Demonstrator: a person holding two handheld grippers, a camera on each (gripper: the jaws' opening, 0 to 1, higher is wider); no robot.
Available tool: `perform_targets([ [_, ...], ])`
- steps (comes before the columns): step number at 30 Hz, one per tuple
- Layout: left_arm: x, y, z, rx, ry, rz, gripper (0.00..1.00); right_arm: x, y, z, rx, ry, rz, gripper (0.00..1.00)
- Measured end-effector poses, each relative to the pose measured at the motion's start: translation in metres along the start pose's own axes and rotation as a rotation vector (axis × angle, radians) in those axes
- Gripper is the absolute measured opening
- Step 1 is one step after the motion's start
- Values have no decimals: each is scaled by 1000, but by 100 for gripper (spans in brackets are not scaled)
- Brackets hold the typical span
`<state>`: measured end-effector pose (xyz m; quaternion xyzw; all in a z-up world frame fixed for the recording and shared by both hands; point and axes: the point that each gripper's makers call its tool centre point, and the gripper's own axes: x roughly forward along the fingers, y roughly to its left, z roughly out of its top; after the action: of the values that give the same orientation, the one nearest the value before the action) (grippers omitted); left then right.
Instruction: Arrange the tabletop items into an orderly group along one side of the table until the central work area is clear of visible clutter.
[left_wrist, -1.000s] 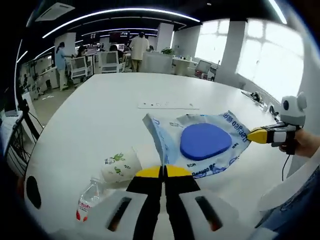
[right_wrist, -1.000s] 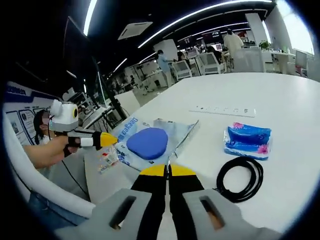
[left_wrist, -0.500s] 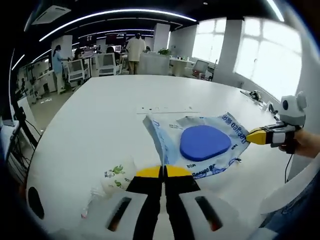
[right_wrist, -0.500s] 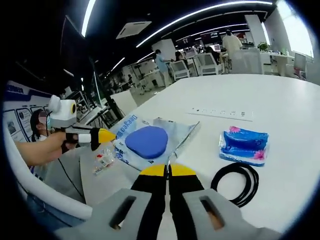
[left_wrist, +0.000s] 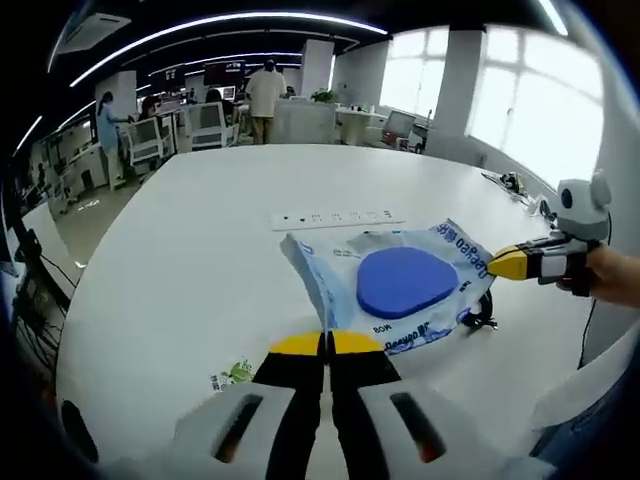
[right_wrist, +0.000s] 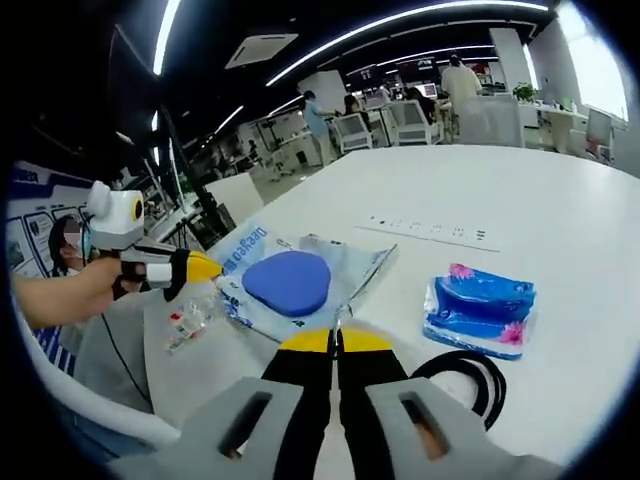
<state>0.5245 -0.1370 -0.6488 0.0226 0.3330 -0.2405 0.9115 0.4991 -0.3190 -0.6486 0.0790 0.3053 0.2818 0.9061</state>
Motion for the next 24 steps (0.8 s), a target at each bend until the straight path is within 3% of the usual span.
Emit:
perform_targets([
  [12,42,15,12,32,53,-13,0,36,-29,-2,-6,72,-33,0],
  [19,61,20,15,14,71,-24,0,49,-45,4,-9,89,-42,0],
  [24,76,25,14,31,96,-27,0,62,-53,-2,-18,119,-53,0],
])
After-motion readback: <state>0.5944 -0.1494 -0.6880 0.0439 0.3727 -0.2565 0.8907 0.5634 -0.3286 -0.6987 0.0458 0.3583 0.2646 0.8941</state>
